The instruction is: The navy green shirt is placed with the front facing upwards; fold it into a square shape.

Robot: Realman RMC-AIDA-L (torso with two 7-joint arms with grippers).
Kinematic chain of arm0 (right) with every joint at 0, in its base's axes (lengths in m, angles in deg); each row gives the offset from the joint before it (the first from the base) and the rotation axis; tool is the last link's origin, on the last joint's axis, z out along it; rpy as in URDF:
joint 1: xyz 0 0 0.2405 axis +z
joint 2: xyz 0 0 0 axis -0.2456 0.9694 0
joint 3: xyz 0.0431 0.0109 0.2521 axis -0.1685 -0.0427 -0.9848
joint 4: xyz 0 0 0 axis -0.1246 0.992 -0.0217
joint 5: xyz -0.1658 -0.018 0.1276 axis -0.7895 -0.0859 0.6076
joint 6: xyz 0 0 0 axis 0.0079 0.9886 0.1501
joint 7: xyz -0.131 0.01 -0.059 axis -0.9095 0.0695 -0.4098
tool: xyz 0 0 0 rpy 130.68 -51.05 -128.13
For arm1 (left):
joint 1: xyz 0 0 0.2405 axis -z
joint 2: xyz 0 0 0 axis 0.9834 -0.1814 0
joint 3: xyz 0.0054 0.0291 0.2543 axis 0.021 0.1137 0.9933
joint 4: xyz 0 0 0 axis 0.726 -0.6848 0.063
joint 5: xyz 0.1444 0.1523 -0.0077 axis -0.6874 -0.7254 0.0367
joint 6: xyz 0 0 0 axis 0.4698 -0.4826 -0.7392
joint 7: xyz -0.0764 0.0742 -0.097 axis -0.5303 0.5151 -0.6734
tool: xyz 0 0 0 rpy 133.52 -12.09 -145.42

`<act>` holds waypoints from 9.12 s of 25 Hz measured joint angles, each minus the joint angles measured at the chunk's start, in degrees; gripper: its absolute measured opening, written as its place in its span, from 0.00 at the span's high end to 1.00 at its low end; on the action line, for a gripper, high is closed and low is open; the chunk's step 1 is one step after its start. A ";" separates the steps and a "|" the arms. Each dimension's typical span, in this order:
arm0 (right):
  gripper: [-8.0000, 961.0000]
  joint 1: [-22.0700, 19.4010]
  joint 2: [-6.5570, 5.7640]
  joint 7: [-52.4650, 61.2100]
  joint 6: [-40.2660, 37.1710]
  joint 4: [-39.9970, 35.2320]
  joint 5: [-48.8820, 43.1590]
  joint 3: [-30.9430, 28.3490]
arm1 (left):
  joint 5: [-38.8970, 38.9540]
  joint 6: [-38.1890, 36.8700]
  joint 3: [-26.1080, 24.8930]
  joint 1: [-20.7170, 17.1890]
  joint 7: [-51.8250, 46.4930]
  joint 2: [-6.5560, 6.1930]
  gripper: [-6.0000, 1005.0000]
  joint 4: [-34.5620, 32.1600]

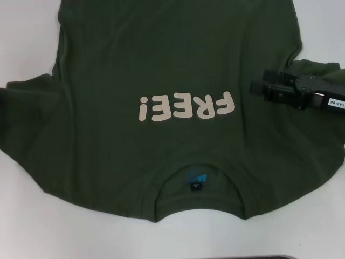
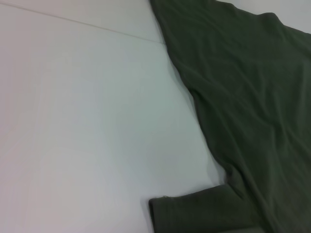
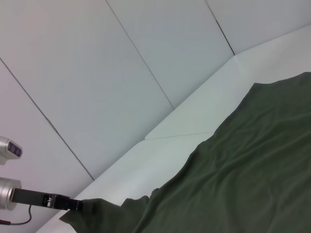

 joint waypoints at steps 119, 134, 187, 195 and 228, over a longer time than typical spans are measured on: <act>0.05 -0.15 0.26 -0.46 -0.14 0.62 0.00 -1.21 | 16.11 0.19 -0.61 10.06 4.43 6.40 0.82 15.55; 0.05 -0.32 0.00 -0.02 -0.04 0.62 0.00 -1.32 | 19.23 0.16 -0.91 8.19 13.82 6.31 0.20 15.15; 0.05 0.00 -0.28 1.59 -0.26 0.62 0.00 -2.56 | 9.79 -8.88 7.93 0.92 24.77 5.44 0.21 8.23; 0.05 -0.09 -0.19 1.58 -0.39 0.62 0.00 -2.38 | 8.71 -8.35 8.42 0.76 24.95 5.85 0.21 8.57; 0.05 -0.24 -0.13 1.05 -0.51 0.62 0.00 -2.71 | 10.40 -8.38 13.13 5.23 27.07 6.77 0.21 13.31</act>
